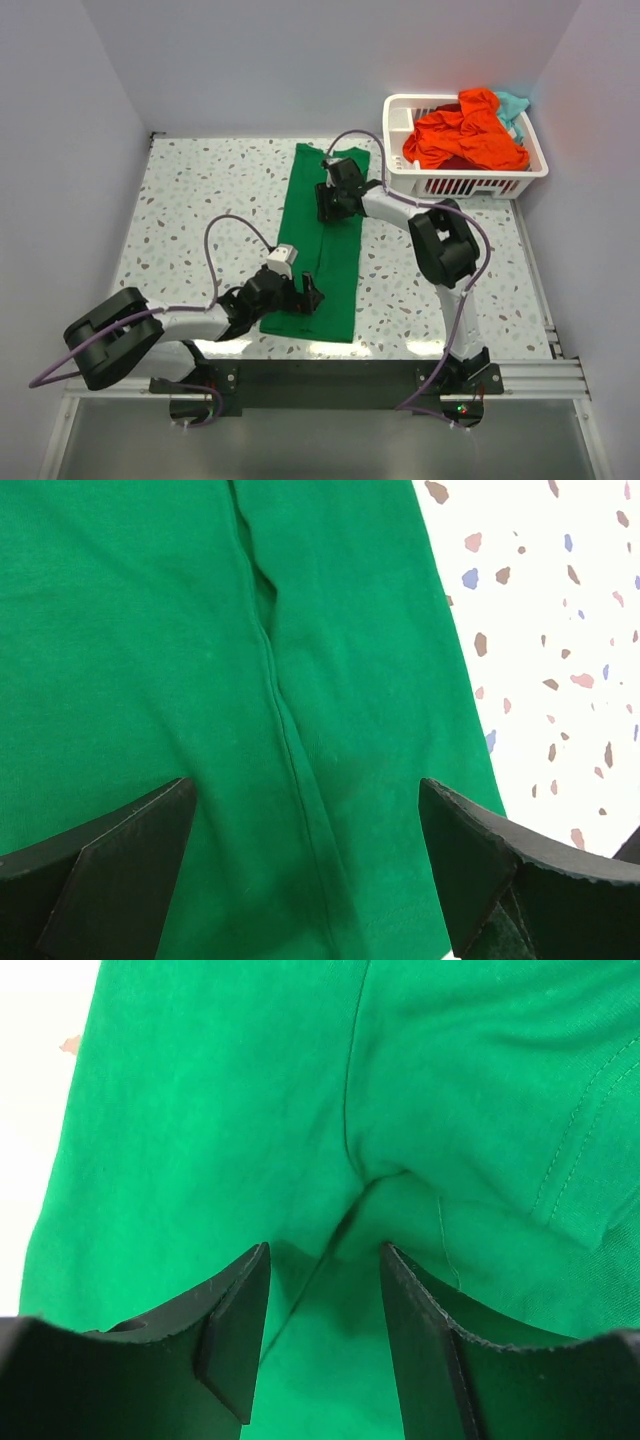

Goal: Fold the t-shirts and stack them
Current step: Fold the tshirt

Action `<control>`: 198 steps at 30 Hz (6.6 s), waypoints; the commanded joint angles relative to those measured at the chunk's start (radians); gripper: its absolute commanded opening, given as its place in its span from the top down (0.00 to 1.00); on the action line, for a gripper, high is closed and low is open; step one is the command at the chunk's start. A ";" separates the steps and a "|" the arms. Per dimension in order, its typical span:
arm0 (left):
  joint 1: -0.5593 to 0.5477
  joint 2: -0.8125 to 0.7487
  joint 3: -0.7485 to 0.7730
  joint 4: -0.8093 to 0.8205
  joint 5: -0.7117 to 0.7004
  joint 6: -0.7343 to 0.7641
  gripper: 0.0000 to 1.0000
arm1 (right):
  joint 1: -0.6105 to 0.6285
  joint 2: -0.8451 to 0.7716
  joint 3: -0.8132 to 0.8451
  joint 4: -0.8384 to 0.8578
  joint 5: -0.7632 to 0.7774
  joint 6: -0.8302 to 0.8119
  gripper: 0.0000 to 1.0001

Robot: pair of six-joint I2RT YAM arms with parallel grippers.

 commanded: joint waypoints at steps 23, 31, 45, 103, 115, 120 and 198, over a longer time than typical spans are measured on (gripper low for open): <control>-0.019 -0.260 0.094 -0.299 -0.204 0.063 0.00 | 0.092 -0.425 -0.163 -0.003 0.120 -0.012 0.50; -0.019 -0.333 0.068 -0.536 -0.280 -0.021 0.00 | 0.230 -0.706 -0.528 -0.078 0.323 0.128 0.51; -0.021 -0.391 0.011 -0.686 -0.242 -0.115 0.06 | 0.442 -1.096 -0.889 -0.409 0.375 0.447 0.52; -0.236 -0.388 -0.042 -0.848 -0.204 -0.343 0.55 | 0.507 -0.898 -1.044 -0.081 0.172 0.521 0.91; -0.296 -0.342 0.017 -0.916 -0.287 -0.415 0.61 | 0.507 -0.935 -1.064 -0.092 0.186 0.519 0.91; -0.300 -0.325 0.020 -0.918 -0.291 -0.428 0.69 | 0.507 -0.935 -1.062 -0.092 0.188 0.513 0.91; 0.434 0.407 0.234 0.721 0.229 0.138 1.00 | 0.192 -0.401 -0.449 0.261 0.600 0.064 1.00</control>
